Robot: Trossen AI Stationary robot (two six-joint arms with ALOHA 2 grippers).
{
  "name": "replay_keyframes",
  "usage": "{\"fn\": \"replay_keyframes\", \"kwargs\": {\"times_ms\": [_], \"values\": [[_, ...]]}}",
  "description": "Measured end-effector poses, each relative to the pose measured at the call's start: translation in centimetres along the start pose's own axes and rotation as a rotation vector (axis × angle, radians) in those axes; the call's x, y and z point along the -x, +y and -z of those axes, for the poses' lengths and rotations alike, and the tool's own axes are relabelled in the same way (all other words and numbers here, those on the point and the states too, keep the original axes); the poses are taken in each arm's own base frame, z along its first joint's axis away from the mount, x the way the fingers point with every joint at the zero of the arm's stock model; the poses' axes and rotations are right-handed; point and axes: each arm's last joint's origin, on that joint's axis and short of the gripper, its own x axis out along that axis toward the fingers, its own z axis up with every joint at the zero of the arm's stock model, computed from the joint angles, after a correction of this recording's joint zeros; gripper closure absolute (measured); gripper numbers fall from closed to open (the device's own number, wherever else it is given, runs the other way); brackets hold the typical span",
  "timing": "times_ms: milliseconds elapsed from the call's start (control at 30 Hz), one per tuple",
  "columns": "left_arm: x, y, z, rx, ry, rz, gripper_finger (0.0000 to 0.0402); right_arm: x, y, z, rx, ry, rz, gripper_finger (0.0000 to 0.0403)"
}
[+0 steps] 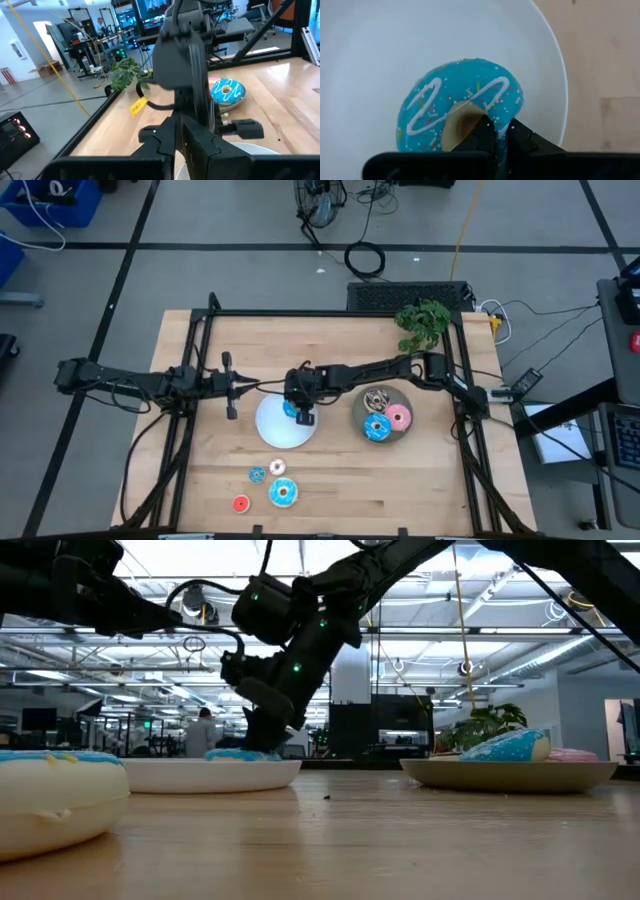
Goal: Pick & Place donuts
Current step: Put the large blue donut on the white plate
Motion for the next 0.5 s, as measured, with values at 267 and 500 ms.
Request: {"fn": "replay_keyframes", "kwargs": {"times_ms": [267,500], "values": [[0.00,-0.02,0.07,0.006,0.007,0.002,0.0366,-0.10,0.06,0.11,0.030,0.009,0.003,0.0372],[0.00,-0.03,0.15,0.004,0.015,0.003,0.0366,-0.10,-0.03,0.20,0.030,0.018,0.029,0.0302]]}}
